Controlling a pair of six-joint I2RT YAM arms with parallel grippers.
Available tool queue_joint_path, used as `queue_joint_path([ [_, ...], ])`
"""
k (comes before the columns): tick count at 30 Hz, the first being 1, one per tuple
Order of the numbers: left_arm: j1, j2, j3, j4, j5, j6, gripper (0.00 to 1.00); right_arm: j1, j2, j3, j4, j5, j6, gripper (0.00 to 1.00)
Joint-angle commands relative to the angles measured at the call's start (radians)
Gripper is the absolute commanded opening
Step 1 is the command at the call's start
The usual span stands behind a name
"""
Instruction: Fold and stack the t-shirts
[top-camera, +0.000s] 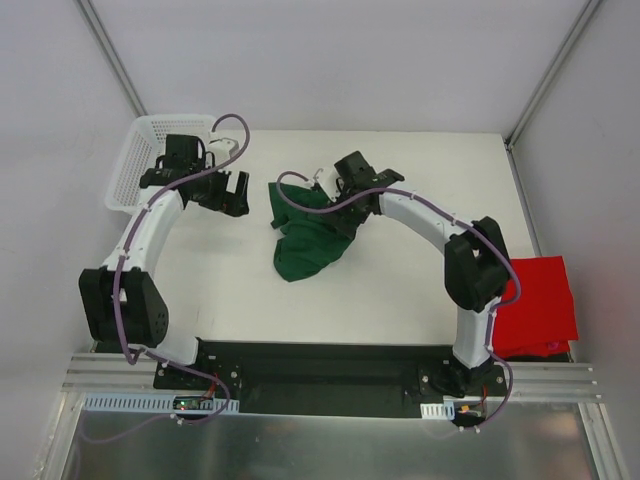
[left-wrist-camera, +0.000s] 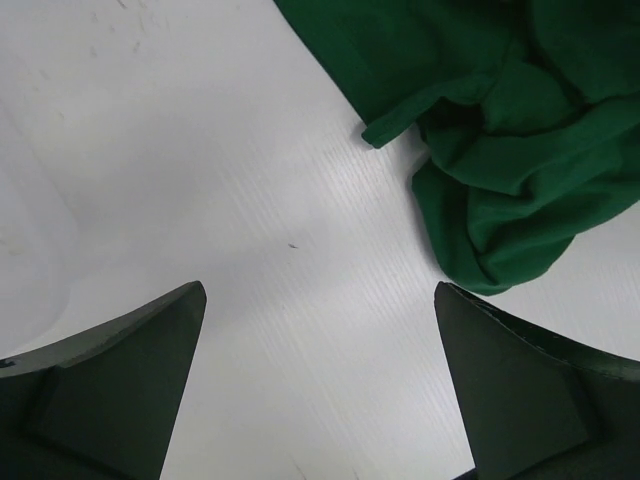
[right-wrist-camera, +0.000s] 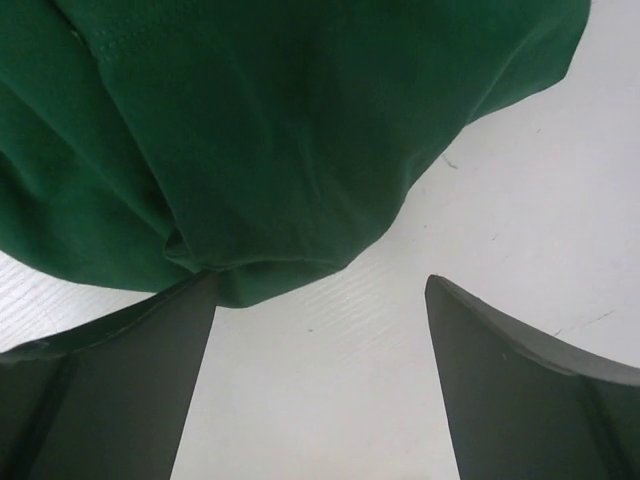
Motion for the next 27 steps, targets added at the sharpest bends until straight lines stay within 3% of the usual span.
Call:
queue_joint_path([
  [1,0.0,-0.108,-0.036,-0.029,0.033,0.041,0.99,0.026,-0.011,0.069,0.059,0.011,0.027,0.88],
  [9,0.0,-0.162,-0.099,-0.037,-0.019,0.074,0.99,0.047,0.004,0.138,0.005,-0.09,0.052,0.88],
  [17,0.0,-0.18,-0.112,-0.037,-0.027,0.075,0.99,0.06,0.093,0.127,-0.003,-0.093,0.049,0.86],
  [23,-0.001,-0.133,-0.094,-0.032,-0.009,0.06,0.99,0.069,0.083,0.064,0.074,0.029,0.038,0.77],
  [27,-0.001,-0.073,-0.065,-0.027,0.024,0.041,0.99,0.07,0.04,0.052,0.091,0.089,0.037,0.76],
])
